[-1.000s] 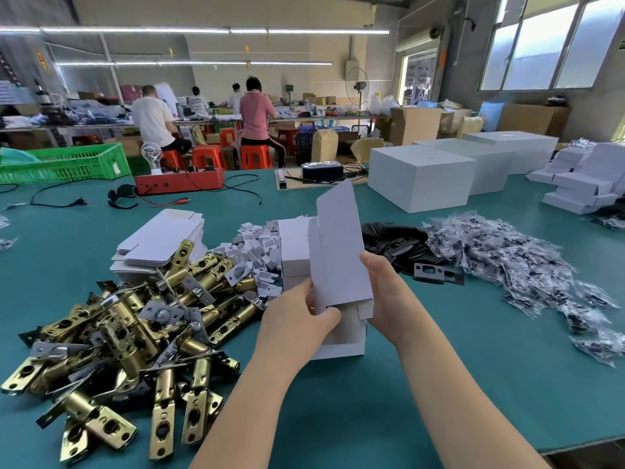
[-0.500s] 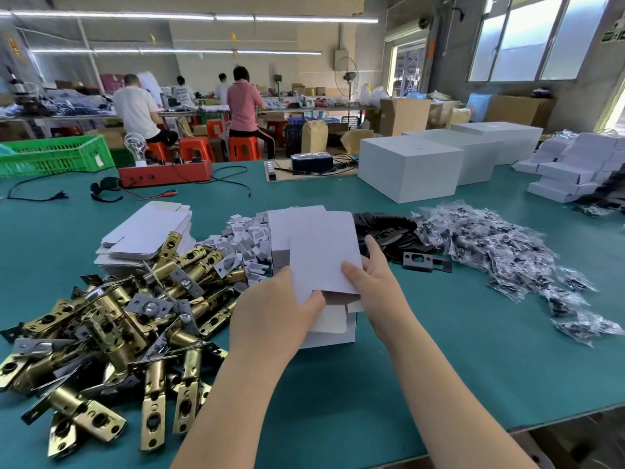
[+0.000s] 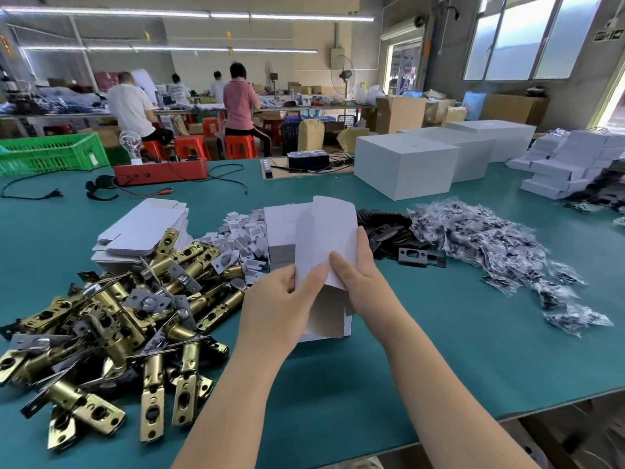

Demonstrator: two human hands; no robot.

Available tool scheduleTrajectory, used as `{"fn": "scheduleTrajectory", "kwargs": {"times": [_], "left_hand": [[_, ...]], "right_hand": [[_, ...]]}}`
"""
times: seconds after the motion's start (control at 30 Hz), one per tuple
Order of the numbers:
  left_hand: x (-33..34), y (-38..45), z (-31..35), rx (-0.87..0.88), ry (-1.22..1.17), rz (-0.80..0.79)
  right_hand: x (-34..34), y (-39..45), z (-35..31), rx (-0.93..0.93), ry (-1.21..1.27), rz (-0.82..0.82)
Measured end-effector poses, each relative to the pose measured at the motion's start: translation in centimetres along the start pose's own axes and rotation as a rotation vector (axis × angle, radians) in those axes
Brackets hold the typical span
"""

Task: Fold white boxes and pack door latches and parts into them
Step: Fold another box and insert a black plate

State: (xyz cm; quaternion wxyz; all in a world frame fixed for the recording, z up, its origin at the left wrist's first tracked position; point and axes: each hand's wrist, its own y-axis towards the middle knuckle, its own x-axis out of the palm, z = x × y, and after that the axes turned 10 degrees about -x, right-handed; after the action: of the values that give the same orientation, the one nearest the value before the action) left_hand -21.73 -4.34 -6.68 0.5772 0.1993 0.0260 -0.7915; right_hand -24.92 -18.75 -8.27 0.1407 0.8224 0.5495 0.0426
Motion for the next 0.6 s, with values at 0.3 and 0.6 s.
{"fn": "scheduleTrajectory", "kwargs": {"times": [0.3, 0.6], "left_hand": [[0.2, 2.1, -2.2, -0.27, -0.195, -0.106], [-0.1, 2.6, -2.8, -0.228, -0.356, -0.276]], "right_hand": [[0.6, 0.8, 0.4, -0.121, -0.144, -0.056], [1.2, 1.6, 0.8, 0.15, 0.226, 0.261]]}}
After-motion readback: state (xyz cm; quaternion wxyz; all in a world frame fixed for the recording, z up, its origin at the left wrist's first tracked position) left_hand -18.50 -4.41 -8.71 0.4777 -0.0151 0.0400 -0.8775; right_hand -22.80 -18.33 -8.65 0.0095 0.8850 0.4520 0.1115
